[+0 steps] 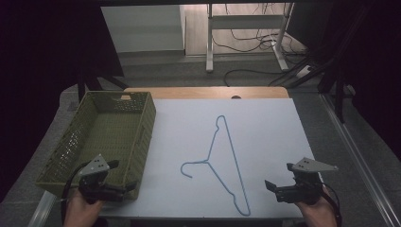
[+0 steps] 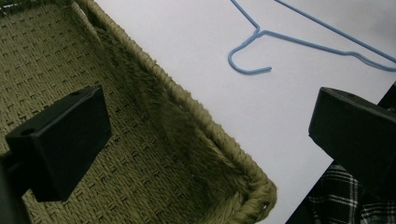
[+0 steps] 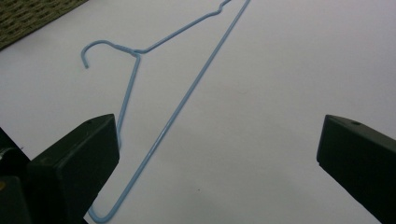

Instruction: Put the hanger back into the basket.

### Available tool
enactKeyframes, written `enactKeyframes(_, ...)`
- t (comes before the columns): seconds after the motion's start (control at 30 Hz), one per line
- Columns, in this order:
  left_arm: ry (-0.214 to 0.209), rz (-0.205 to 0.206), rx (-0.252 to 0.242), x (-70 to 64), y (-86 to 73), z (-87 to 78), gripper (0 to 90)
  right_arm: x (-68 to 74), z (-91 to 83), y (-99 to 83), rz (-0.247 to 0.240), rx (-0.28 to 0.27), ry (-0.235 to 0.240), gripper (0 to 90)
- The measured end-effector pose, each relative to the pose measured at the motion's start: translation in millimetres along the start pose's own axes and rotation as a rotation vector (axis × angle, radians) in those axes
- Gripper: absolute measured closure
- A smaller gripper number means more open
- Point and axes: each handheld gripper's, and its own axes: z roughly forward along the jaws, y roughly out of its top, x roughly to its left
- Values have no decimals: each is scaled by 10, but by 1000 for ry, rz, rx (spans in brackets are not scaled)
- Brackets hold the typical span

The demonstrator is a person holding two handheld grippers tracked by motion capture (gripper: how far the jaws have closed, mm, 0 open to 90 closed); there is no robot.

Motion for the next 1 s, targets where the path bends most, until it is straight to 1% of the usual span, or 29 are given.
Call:
enactKeyframes(0.07,-6,-11,-8,2,-4,-7,0,-11,4,-1,2,4,4,0)
enactKeyframes(0.13,-7,-9,-10,0,-4,-14,0,-9,6,3,9,2,2,0)
enactKeyframes(0.2,-5,-5,-17,-6,-4,-18,0,-2,8,9,7,1,7,0)
enactKeyframes(0.23,-13,-11,-18,-9,-1,-17,0,4,11,10,4,0,3,0)
enactKeyframes(0.3,-13,-11,-21,-16,3,-16,0,10,20,9,17,-1,11,0)
enactKeyframes(0.33,-9,-9,-20,-21,6,-16,0,12,24,8,20,-1,13,0)
enactKeyframes(0.4,-17,-19,-12,-23,11,-12,0,15,33,6,23,1,9,0)
enactKeyframes(0.47,-14,-21,-12,-25,10,-9,0,19,37,5,26,-1,12,0)
enactKeyframes(0.6,-1,-16,3,-26,14,-8,0,27,48,6,16,-2,7,0)
enactKeyframes(0.73,10,-9,3,-31,22,-18,0,37,49,12,15,2,8,0)
enactKeyframes(0.8,17,-5,-4,-39,33,-27,0,44,49,17,9,4,9,0)
enactKeyframes(0.9,12,-3,-9,-57,61,-34,1,60,46,32,-7,10,5,0)
enactKeyframes(1.0,7,-9,-12,-79,91,-27,5,76,50,50,-10,13,6,0)
